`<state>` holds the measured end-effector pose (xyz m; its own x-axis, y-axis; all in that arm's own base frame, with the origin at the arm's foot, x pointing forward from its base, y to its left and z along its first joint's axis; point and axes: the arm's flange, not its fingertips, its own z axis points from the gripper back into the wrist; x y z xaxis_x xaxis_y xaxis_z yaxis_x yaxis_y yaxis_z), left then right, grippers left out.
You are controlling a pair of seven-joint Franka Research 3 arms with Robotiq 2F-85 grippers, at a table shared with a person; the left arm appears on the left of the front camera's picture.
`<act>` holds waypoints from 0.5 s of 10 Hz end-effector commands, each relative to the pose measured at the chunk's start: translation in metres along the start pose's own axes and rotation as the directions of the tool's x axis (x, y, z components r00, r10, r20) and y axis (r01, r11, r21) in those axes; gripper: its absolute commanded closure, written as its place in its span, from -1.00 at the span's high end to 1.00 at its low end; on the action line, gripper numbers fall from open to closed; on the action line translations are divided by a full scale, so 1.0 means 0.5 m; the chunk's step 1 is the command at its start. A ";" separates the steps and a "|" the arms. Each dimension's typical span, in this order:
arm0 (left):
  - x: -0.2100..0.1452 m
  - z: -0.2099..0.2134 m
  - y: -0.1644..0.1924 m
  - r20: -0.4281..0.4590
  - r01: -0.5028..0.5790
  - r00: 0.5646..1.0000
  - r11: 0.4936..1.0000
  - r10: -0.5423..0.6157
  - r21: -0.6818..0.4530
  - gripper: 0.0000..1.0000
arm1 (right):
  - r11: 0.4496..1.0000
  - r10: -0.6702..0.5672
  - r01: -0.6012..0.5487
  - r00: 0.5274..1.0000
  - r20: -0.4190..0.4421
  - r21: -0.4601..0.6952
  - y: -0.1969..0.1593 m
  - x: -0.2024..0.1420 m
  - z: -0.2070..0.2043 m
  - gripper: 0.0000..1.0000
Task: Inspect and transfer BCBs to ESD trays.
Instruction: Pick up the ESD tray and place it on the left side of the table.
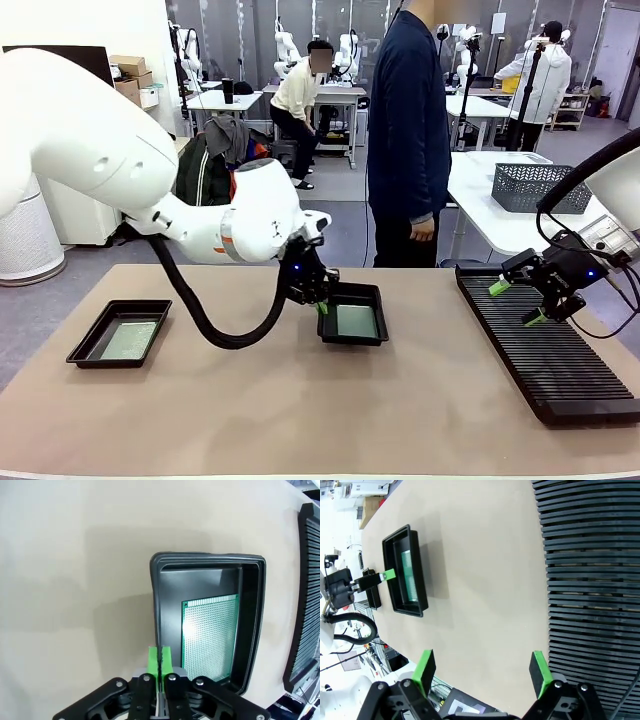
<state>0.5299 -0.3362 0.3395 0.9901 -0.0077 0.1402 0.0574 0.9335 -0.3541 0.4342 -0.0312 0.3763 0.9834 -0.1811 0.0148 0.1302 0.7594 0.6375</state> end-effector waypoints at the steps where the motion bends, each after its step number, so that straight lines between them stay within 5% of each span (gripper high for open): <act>1: -0.023 0.048 0.074 0.007 0.004 1.000 0.998 -0.004 -0.057 -0.94 | 1.000 -0.018 0.018 1.000 0.007 -0.012 0.004 -0.001 0.001 1.00; 5: -0.037 0.137 0.205 0.007 0.015 1.000 0.999 -0.015 -0.049 -0.94 | 1.000 -0.018 0.018 1.000 0.007 -0.012 0.004 -0.001 0.001 1.00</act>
<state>0.5224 -0.2420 0.3605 0.9872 0.0010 0.1593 0.0611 0.9211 -0.3844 0.4342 -0.0313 0.3764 0.9834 -0.1811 0.0149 0.1302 0.7595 0.6374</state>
